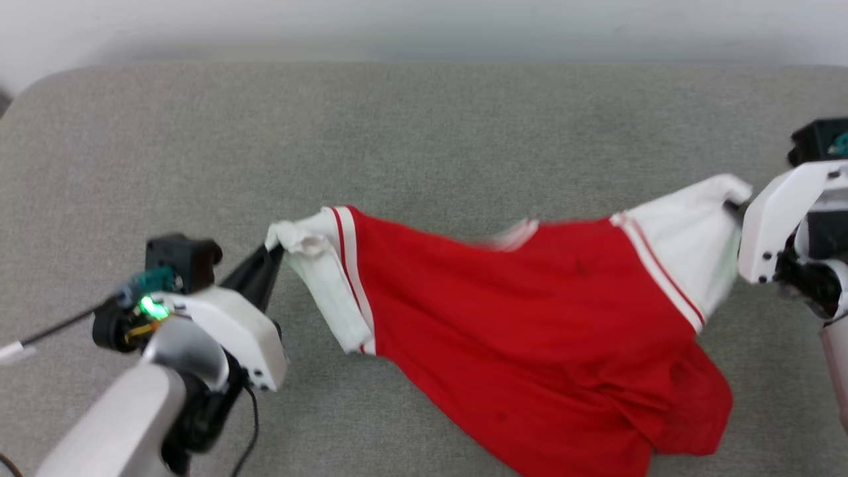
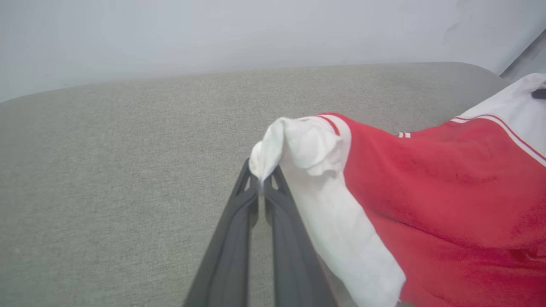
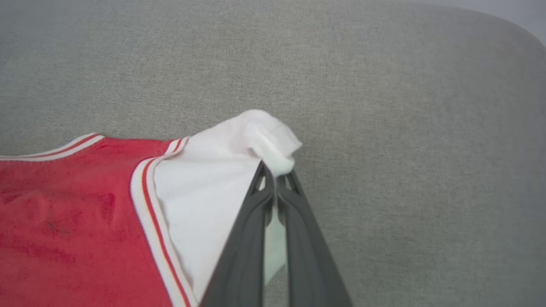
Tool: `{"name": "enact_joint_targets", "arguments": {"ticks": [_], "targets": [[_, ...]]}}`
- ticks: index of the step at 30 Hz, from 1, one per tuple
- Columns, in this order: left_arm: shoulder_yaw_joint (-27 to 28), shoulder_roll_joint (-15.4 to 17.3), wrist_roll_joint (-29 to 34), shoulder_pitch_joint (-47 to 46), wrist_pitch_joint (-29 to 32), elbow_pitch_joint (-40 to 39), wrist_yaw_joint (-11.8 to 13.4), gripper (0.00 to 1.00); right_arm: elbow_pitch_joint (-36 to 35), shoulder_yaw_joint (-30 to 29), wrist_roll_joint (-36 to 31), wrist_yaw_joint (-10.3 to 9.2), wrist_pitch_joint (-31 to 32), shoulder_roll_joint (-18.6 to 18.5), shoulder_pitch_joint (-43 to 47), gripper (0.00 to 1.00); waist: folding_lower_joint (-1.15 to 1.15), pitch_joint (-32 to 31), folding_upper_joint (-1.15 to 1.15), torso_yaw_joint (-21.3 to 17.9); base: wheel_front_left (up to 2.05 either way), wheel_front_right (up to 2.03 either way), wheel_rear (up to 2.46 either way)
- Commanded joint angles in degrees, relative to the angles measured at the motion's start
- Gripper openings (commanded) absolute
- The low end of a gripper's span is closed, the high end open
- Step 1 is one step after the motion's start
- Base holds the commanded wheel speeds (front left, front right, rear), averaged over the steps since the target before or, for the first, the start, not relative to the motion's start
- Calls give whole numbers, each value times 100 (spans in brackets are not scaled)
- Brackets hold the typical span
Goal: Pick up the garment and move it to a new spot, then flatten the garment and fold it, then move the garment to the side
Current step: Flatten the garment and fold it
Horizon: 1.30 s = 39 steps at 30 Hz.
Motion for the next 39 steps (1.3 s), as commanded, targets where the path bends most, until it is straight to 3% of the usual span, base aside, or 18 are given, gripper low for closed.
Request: {"name": "enact_joint_targets", "arguments": {"ticks": [1, 13, 20, 21, 25, 32, 39], "targets": [[55, 48, 1, -221, 31, 69, -49, 0, 16, 15, -132, -3, -121, 6, -100, 0, -1, -149, 0, -112, 0, 0, 0], [311, -358, 42, -2898, 267, 1722, -437, 0, 426, -281, -977, -5, -1435, 304, -1860, 0, -1, -67, 0, -294, 0, 0, 0], [472, -596, 347, -4565, -230, 2828, -495, 0, 612, -255, -1191, -5, -2129, 441, -3165, 0, -1, 429, 0, -391, 0, 0, 0], [512, -667, 520, -5306, -546, 3251, -554, 0, 733, -267, -1287, -5, -2445, 472, -3795, 0, -1, 637, 0, -434, 0, 0, 0], [608, -686, 623, -6109, -943, 3636, -645, 0, 881, -272, -1271, -4, -2748, 528, -4551, 0, -1, 881, 0, -492, 0, 0, 0], [634, -644, 798, -7109, -1340, 4056, -818, 0, 1101, -111, -1280, -4, -3130, 414, -5583, 0, -1, 1370, 0, -536, 0, 0, 0], [668, -696, 691, -7336, -1468, 4445, -938, 0, 1474, 281, -1168, -4, -3374, 540, -5938, 0, -1, 1908, 0, -546, 0, 0, 0]]}}
